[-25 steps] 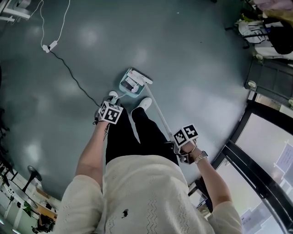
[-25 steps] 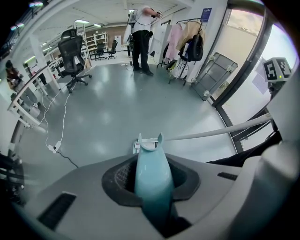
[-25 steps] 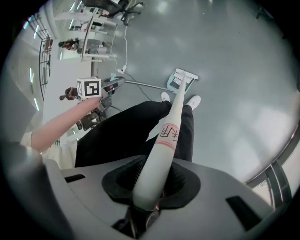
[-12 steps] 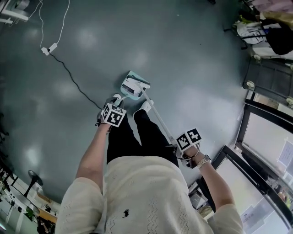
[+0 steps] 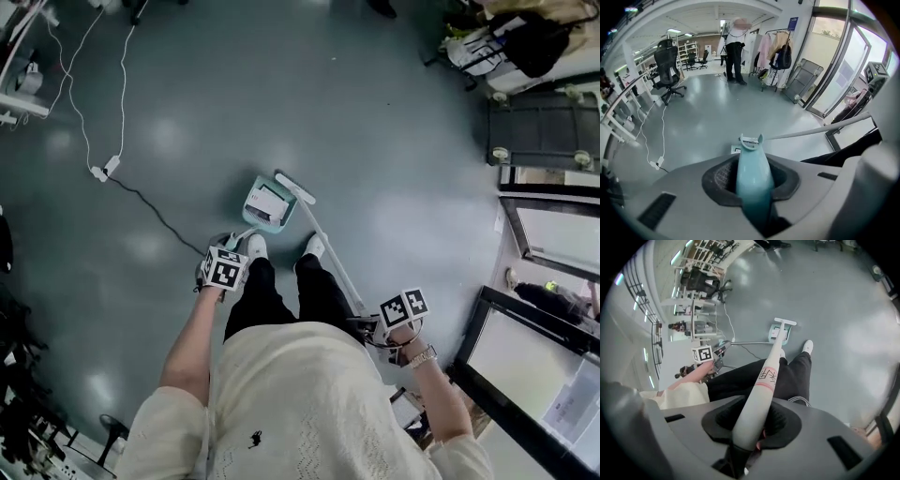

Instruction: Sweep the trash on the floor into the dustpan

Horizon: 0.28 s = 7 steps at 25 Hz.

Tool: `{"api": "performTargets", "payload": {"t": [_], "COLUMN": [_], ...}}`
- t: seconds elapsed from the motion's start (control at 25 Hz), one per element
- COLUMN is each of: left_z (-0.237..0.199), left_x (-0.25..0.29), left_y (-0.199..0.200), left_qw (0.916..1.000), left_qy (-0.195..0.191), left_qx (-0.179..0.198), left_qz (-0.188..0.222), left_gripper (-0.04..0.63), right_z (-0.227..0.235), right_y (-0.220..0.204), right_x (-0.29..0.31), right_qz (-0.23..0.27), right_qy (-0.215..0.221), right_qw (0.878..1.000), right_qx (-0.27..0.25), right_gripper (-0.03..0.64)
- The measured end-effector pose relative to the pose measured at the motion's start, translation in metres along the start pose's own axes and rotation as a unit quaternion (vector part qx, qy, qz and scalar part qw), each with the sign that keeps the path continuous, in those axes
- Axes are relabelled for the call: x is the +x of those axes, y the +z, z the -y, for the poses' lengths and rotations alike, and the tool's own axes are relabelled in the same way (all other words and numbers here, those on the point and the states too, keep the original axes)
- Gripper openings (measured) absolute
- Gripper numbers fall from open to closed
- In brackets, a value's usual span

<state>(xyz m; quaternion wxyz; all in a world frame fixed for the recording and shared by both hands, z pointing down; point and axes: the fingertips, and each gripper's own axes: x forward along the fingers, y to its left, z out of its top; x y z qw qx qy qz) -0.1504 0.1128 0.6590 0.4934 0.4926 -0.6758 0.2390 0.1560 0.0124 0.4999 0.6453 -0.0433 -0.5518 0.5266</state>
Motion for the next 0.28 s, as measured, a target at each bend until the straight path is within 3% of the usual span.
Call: {"api": "performTargets", "payload": {"t": [0.28], "left_z": [-0.007], "left_x": [-0.054], "left_y": [-0.017], "left_qw": [0.9998], "left_qy": [0.013], "left_qx": [0.011], "left_qz": [0.005], "left_gripper": [0.094], "right_z": [-0.015], "right_y": [-0.014], "right_x": [-0.005], "right_qz": [0.065], "right_qy": [0.007], "right_qw": [0.998], "right_qx": [0.019], "right_gripper": [0.091]}}
